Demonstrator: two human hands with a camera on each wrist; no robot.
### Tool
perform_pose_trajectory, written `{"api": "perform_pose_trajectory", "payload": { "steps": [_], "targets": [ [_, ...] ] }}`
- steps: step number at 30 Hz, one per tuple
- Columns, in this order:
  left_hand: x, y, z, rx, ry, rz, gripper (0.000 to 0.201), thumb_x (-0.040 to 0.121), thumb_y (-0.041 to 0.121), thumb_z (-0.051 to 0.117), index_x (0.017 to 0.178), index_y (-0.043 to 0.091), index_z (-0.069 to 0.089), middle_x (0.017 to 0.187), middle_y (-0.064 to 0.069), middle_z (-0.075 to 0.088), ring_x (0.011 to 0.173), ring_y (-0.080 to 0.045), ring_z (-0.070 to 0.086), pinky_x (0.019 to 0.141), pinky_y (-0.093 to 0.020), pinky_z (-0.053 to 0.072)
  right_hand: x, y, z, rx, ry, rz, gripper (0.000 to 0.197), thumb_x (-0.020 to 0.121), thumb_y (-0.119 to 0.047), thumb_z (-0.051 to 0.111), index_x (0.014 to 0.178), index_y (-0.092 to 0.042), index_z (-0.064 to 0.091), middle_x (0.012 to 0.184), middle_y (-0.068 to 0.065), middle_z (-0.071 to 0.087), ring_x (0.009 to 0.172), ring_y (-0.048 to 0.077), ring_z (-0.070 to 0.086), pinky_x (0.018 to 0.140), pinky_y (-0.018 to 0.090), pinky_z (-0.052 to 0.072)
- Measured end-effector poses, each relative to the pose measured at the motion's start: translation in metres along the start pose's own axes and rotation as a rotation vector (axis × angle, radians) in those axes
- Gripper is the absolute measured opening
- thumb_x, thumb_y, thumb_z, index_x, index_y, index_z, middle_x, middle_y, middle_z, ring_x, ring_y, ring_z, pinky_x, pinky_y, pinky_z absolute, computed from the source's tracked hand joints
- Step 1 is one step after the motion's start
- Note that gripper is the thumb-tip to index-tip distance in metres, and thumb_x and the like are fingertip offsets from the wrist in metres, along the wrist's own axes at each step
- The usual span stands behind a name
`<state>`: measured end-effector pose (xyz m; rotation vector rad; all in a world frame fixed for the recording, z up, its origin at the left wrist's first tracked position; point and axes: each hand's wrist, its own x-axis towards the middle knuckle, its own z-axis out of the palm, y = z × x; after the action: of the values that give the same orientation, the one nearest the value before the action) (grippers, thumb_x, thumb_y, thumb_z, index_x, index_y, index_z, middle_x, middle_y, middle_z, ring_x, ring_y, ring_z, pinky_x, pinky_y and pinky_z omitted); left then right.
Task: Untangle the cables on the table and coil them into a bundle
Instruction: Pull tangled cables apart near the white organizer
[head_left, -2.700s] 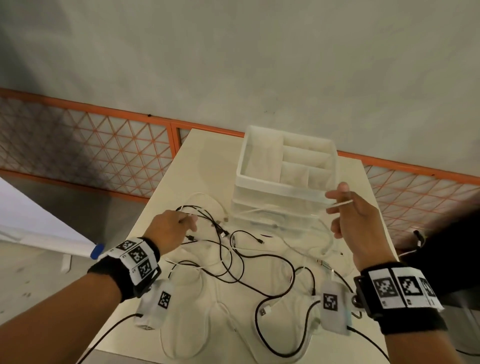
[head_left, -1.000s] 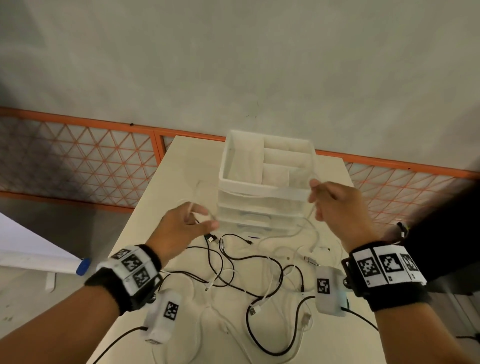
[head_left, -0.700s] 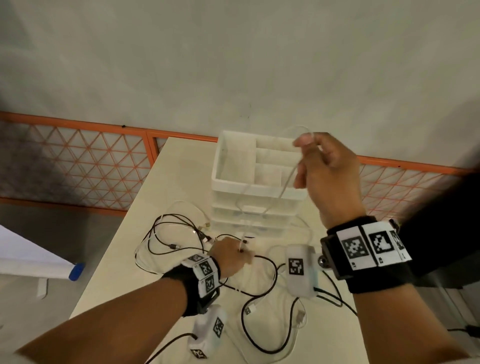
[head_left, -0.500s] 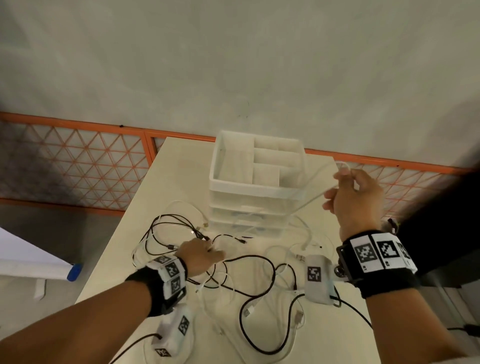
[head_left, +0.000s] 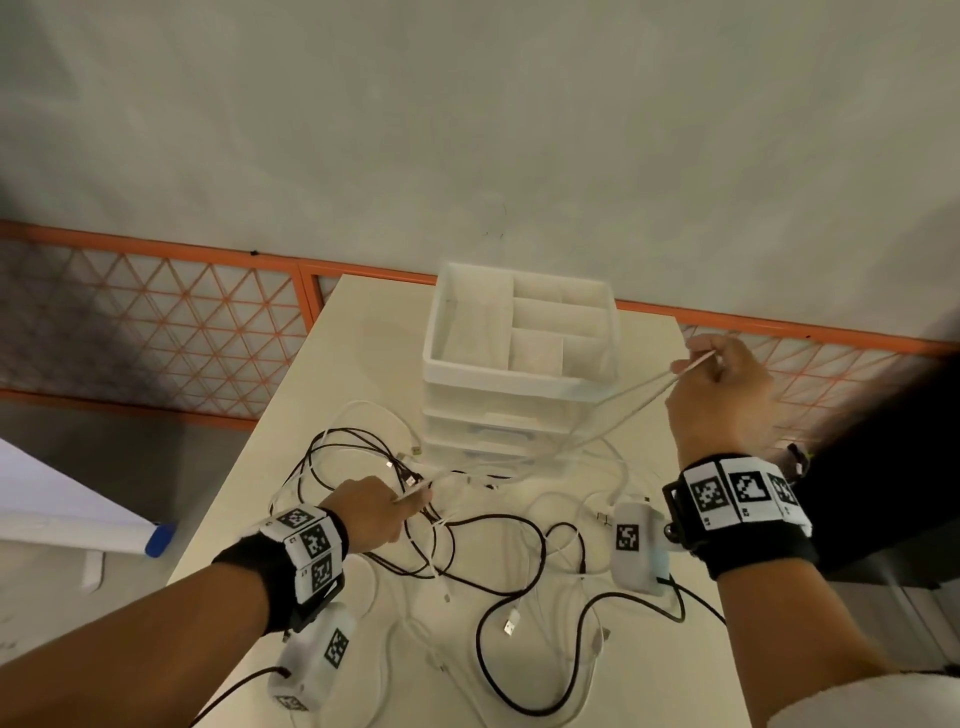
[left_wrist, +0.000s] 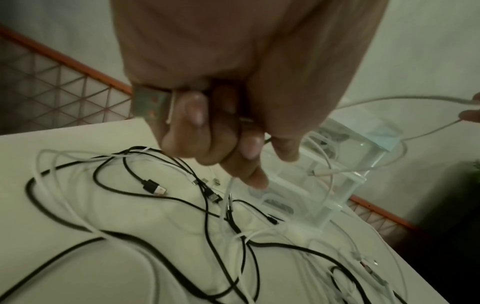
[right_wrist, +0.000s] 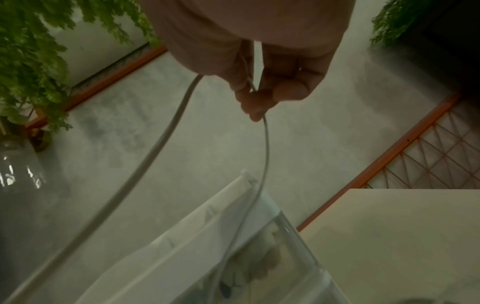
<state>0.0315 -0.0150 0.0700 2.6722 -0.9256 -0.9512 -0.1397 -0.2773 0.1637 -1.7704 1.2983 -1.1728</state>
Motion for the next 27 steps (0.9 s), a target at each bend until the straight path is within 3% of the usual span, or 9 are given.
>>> {"api": "perform_pose_trajectory", "payload": {
  "steps": [2, 5, 6, 8, 11, 14, 18, 25, 27],
  "targets": [
    [-0.002, -0.003, -0.003, 0.000, 0.010, -0.029, 0.064, 0.097, 0.060, 0.032, 0.076, 0.016, 0.073, 0.068, 0.002, 0.064, 0.076, -0.020, 0.064, 0.077, -0.030, 0.045, -0.003, 0.001, 0.002, 0.036, -0.041, -0.010, 0.045, 0.089, -0.005, 0.034, 0.081, -0.041, 0.060, 0.084, -0.007, 0.072, 0.071, 0.028, 0.071, 0.061, 0.034, 0.057],
    [-0.006, -0.002, -0.013, -0.033, 0.028, -0.099, 0.037, 0.102, 0.021, 0.038, 0.133, 0.017, 0.057, 0.110, -0.005, 0.070, 0.106, -0.027, 0.065, 0.083, -0.030, 0.049, 0.002, -0.009, -0.007, 0.111, 0.026, 0.025, 0.038, 0.090, -0.003, 0.033, 0.093, -0.029, 0.060, 0.089, -0.006, 0.072, 0.056, 0.019, 0.068, 0.046, 0.017, 0.046],
    [-0.007, 0.000, -0.016, -0.091, 0.018, -0.143, 0.036, 0.101, 0.017, 0.039, 0.133, 0.014, 0.057, 0.113, -0.007, 0.071, 0.105, -0.026, 0.066, 0.075, -0.027, 0.049, 0.003, -0.012, -0.009, 0.120, 0.053, 0.032, 0.035, 0.091, -0.003, 0.034, 0.095, -0.027, 0.060, 0.089, -0.007, 0.072, 0.054, 0.016, 0.067, 0.046, 0.018, 0.046],
    [-0.006, 0.003, -0.022, -0.259, 0.016, -0.168, 0.038, 0.104, 0.022, 0.036, 0.106, 0.003, 0.069, 0.081, -0.005, 0.076, 0.070, -0.015, 0.072, 0.049, -0.021, 0.041, 0.007, -0.010, -0.007, 0.071, 0.055, 0.022, 0.030, 0.094, -0.010, 0.034, 0.095, -0.027, 0.059, 0.089, -0.006, 0.073, 0.059, 0.020, 0.069, 0.054, 0.027, 0.052],
    [-0.003, 0.003, -0.024, -0.623, 0.144, -0.231, 0.049, 0.105, 0.029, 0.034, 0.079, 0.001, 0.064, 0.039, 0.002, 0.054, 0.024, -0.011, 0.034, 0.034, -0.018, 0.024, 0.009, 0.011, 0.000, -0.086, -0.045, 0.086, 0.029, 0.097, -0.029, 0.032, 0.095, -0.027, 0.060, 0.090, 0.004, 0.074, 0.080, 0.034, 0.071, 0.077, 0.047, 0.059],
    [-0.002, 0.000, -0.032, -0.896, 0.242, -0.255, 0.046, 0.103, 0.031, 0.038, 0.082, -0.002, 0.062, 0.049, -0.006, 0.066, 0.033, -0.017, 0.025, 0.039, -0.018, 0.018, 0.009, 0.033, -0.003, -0.262, -0.168, 0.158, 0.034, 0.096, -0.035, 0.031, 0.104, -0.023, 0.062, 0.096, 0.012, 0.072, 0.090, 0.039, 0.069, 0.086, 0.052, 0.056],
    [-0.004, 0.000, -0.038, -0.799, 0.235, -0.186, 0.040, 0.101, 0.033, 0.044, 0.082, 0.000, 0.056, 0.071, -0.014, 0.075, 0.038, -0.017, 0.024, 0.042, -0.021, 0.021, 0.006, 0.033, -0.008, -0.214, -0.218, 0.043, 0.036, 0.100, -0.026, 0.031, 0.114, -0.017, 0.063, 0.100, 0.010, 0.064, 0.101, 0.037, 0.062, 0.085, 0.044, 0.048],
    [-0.023, 0.007, -0.054, -0.658, -0.011, -0.001, 0.028, 0.085, 0.032, 0.073, 0.093, 0.006, 0.066, 0.063, -0.002, 0.047, 0.043, -0.010, 0.032, 0.039, -0.019, 0.025, 0.004, 0.016, -0.008, 0.267, -0.172, -0.110, 0.030, 0.105, -0.027, 0.035, 0.100, -0.029, 0.064, 0.110, -0.009, 0.069, 0.110, 0.018, 0.066, 0.102, 0.041, 0.051],
    [-0.027, 0.006, -0.059, -0.736, -0.083, 0.094, 0.044, 0.078, 0.039, 0.079, 0.098, 0.002, 0.066, 0.063, 0.000, 0.040, 0.047, -0.009, 0.032, 0.042, -0.019, 0.027, 0.003, 0.025, -0.009, 0.265, -0.245, -0.121, 0.038, 0.102, -0.010, 0.038, 0.099, -0.039, 0.062, 0.125, -0.005, 0.066, 0.117, 0.017, 0.062, 0.106, 0.035, 0.047]
  ]
}}
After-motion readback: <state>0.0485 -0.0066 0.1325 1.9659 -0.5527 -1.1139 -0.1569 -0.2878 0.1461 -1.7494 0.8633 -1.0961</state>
